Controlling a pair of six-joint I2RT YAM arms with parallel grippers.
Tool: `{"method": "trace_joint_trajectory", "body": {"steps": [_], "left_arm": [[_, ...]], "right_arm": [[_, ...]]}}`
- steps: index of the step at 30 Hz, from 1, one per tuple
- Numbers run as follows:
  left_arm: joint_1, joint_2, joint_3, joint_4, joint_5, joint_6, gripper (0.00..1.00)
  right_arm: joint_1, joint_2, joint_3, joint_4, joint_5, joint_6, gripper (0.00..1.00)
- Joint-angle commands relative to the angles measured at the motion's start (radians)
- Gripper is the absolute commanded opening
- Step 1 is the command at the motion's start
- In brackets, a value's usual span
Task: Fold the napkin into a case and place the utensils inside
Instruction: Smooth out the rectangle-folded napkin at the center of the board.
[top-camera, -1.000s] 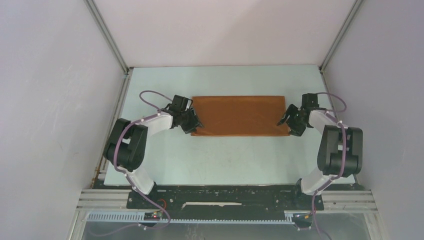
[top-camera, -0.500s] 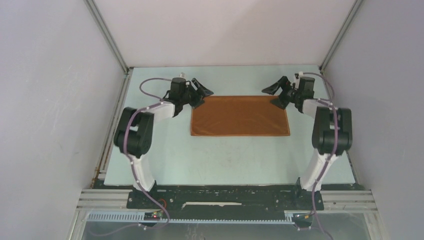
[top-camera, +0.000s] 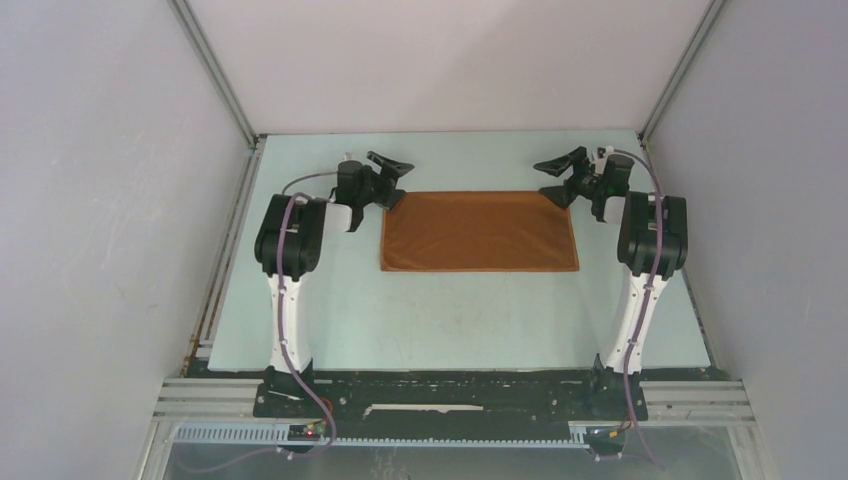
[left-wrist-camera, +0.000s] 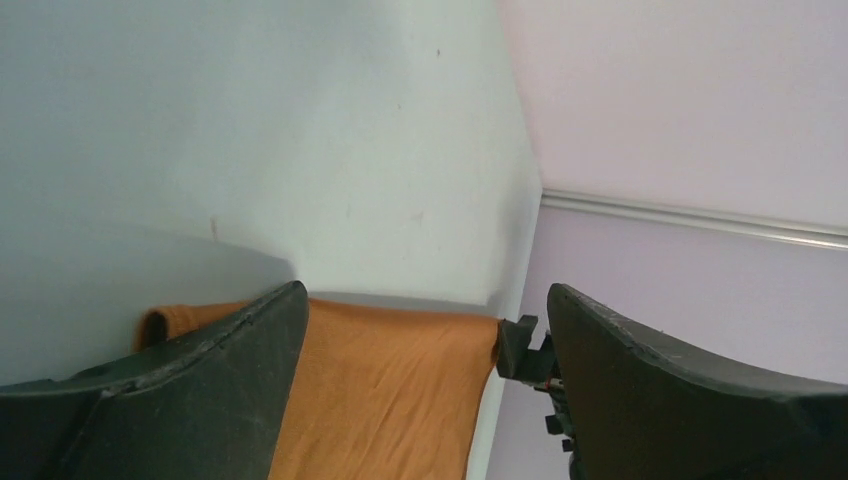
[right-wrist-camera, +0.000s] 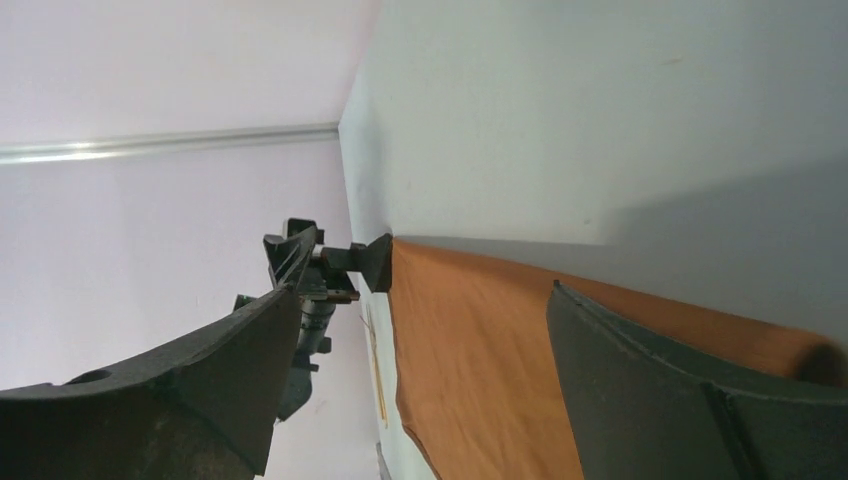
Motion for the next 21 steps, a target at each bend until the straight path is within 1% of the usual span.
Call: {"method": "trace_joint_trajectory", "body": {"steps": [1, 6, 8, 11, 14, 16, 18, 21], "left_arm": [[0.033, 0.034, 0.026, -0.032, -0.020, -0.029, 1.00], [0.048, 0.027, 0.058, -0.161, -0.060, 0.014, 1.00], [0.050, 0.035, 0.073, -0.186, -0.062, 0.018, 1.00], [0.056, 0.054, 0.093, -0.196, -0.035, 0.026, 1.00], [0.061, 0.044, 0.091, -0.222, -0.041, 0.033, 1.00], [0.068, 0.030, 0.094, -0.260, -0.061, 0.059, 1.00], [0.074, 0.018, 0.095, -0.289, -0.072, 0.077, 1.00], [0.082, 0.036, 0.134, -0.292, -0.025, 0.104, 1.00]], "right_arm": [[-0.034, 0.006, 0.007, 0.013, 0.005, 0.016, 1.00], [-0.072, 0.006, 0.009, -0.184, 0.070, -0.017, 1.00], [-0.083, 0.016, -0.003, -0.173, 0.063, 0.010, 1.00], [-0.088, 0.013, -0.006, -0.232, 0.098, 0.007, 1.00], [-0.104, 0.000, -0.003, -0.315, 0.147, -0.006, 1.00], [-0.128, -0.012, -0.002, -0.372, 0.186, -0.033, 1.00], [-0.151, -0.008, 0.015, -0.418, 0.191, -0.061, 1.00], [-0.187, 0.004, 0.063, -0.505, 0.195, -0.126, 0.99]]}}
